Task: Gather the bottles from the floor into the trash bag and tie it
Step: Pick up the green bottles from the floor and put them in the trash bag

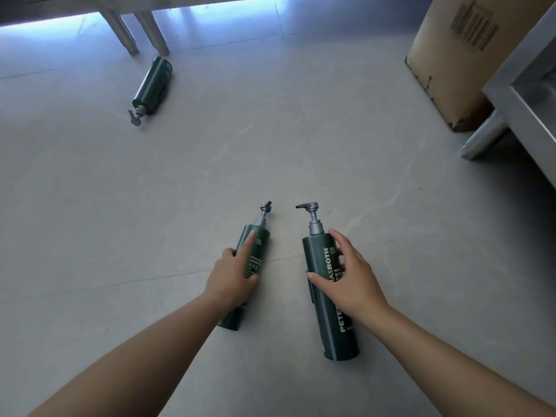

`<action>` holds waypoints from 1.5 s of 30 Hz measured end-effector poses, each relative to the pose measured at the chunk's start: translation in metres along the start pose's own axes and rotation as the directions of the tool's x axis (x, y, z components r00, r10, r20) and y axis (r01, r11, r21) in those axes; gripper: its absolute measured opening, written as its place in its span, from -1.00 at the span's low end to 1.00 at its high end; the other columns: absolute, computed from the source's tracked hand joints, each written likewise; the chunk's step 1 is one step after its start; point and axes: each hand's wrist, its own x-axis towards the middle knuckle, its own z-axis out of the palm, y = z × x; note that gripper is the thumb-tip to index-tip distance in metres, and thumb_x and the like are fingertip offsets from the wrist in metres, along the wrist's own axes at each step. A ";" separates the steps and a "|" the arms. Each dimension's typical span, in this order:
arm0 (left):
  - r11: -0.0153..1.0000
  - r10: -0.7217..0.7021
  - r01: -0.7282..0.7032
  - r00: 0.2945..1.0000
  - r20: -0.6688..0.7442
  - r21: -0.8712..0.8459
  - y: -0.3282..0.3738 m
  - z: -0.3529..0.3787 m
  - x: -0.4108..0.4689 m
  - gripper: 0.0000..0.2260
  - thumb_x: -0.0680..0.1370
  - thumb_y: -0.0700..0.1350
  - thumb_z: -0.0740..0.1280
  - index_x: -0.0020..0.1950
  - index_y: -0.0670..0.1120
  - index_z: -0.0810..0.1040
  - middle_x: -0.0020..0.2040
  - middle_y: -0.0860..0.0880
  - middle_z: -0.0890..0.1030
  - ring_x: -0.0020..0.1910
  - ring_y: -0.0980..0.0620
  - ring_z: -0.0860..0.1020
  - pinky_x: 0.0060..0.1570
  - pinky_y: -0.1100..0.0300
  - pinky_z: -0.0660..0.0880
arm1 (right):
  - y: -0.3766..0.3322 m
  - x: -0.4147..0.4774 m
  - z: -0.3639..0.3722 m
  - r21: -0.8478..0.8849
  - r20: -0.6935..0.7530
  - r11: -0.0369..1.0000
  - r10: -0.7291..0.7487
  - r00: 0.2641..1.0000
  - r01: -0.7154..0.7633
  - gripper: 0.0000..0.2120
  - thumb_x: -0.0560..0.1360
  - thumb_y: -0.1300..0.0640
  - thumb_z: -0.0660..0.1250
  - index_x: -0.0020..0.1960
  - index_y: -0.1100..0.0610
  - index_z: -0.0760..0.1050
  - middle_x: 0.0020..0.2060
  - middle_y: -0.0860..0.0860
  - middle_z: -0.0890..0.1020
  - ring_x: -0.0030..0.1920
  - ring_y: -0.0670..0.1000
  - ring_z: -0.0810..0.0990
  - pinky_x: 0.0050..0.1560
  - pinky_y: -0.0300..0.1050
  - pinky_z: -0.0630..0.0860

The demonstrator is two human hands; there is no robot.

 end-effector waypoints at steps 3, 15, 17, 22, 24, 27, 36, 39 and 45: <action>0.997 -0.030 0.029 1.000 0.008 0.070 0.000 -0.021 -0.029 -0.28 0.50 -0.07 0.28 0.51 0.22 -0.09 0.14 -0.17 0.39 0.00 -0.18 0.47 -0.05 -0.04 0.52 | -0.024 -0.011 -0.010 -0.070 0.021 0.997 0.024 0.999 -0.023 -0.18 0.32 -0.12 0.46 0.38 -0.37 0.02 0.07 -0.16 0.35 0.01 -0.14 0.41 -0.03 -0.21 0.38; 0.995 -0.058 0.053 0.997 -0.056 -0.083 0.077 -0.279 -0.240 -0.27 0.48 -0.06 0.28 0.51 0.22 -0.08 0.09 -0.10 0.39 -0.09 -0.09 0.46 -0.21 0.07 0.50 | -0.292 -0.142 -0.138 -0.237 0.107 0.970 0.080 0.991 -0.053 -0.19 0.32 -0.19 0.42 0.41 -0.34 0.01 0.02 -0.14 0.35 -0.06 -0.12 0.39 -0.11 -0.16 0.35; 0.996 -0.025 0.017 0.996 -0.087 -0.090 0.101 -0.344 -0.282 -0.27 0.47 -0.07 0.29 0.50 0.24 -0.06 0.10 -0.09 0.39 -0.08 -0.10 0.46 -0.22 0.06 0.50 | -0.361 -0.165 -0.170 -0.239 0.112 0.971 0.054 0.992 -0.026 -0.19 0.32 -0.19 0.42 0.42 -0.31 0.02 0.03 -0.13 0.36 -0.05 -0.12 0.38 -0.09 -0.15 0.36; 0.990 -0.030 0.007 0.986 -0.164 -0.141 0.142 -0.488 -0.381 -0.27 0.45 -0.07 0.30 0.49 0.24 -0.02 0.12 -0.09 0.40 -0.07 -0.10 0.48 -0.20 0.03 0.52 | -0.513 -0.225 -0.241 -0.282 0.102 0.959 0.012 0.995 0.017 -0.20 0.33 -0.19 0.40 0.43 -0.26 0.04 0.16 -0.07 0.43 -0.04 -0.12 0.38 -0.07 -0.14 0.37; 0.981 -0.055 0.017 0.979 -0.195 -0.192 0.147 -0.532 -0.414 -0.27 0.45 -0.04 0.30 0.49 0.24 -0.03 0.12 -0.08 0.42 -0.09 -0.09 0.50 -0.19 0.08 0.49 | -0.558 -0.247 -0.260 -0.279 0.090 0.960 -0.003 0.996 0.028 -0.19 0.32 -0.18 0.41 0.44 -0.23 0.06 0.19 -0.03 0.46 -0.04 -0.11 0.39 -0.06 -0.16 0.35; 0.959 -0.109 0.037 0.962 -0.249 -0.279 0.141 -0.586 -0.451 -0.26 0.44 -0.01 0.31 0.50 0.24 -0.02 0.12 -0.09 0.44 -0.11 -0.04 0.46 -0.16 0.16 0.36 | -0.616 -0.272 -0.270 -0.263 0.076 0.963 -0.034 0.997 0.053 -0.19 0.31 -0.17 0.44 0.44 -0.20 0.09 0.18 -0.01 0.47 -0.03 -0.09 0.40 -0.03 -0.18 0.33; 0.946 -0.187 0.043 0.883 -0.430 -0.322 0.083 -0.669 -0.516 -0.25 0.38 0.05 0.34 0.44 0.34 0.01 -0.04 0.03 0.39 -0.16 0.02 0.42 -0.18 0.17 0.31 | -0.728 -0.296 -0.221 -0.279 0.073 0.936 -0.200 0.977 0.212 -0.21 0.31 -0.15 0.42 0.43 -0.18 0.11 0.17 0.00 0.48 0.08 0.00 0.48 -0.02 -0.15 0.36; 0.936 -0.220 0.066 0.876 -0.428 -0.347 0.067 -0.675 -0.523 -0.25 0.37 0.05 0.35 0.45 0.34 0.03 -0.05 0.02 0.42 -0.16 0.02 0.43 -0.18 0.17 0.32 | -0.746 -0.293 -0.206 -0.286 0.127 0.924 -0.228 0.965 0.255 -0.21 0.30 -0.15 0.43 0.43 -0.19 0.12 0.17 -0.01 0.48 0.04 -0.04 0.46 -0.01 -0.16 0.36; 0.881 -0.337 0.105 0.824 -0.456 -0.462 0.050 -0.697 -0.501 -0.25 0.38 0.05 0.36 0.45 0.33 0.04 -0.05 0.01 0.46 -0.12 0.01 0.46 -0.13 0.17 0.35 | -0.797 -0.250 -0.181 -0.179 0.174 0.939 -0.265 0.948 0.295 -0.25 0.27 -0.15 0.46 0.36 -0.26 0.16 0.03 -0.13 0.45 0.05 0.03 0.56 0.08 -0.04 0.52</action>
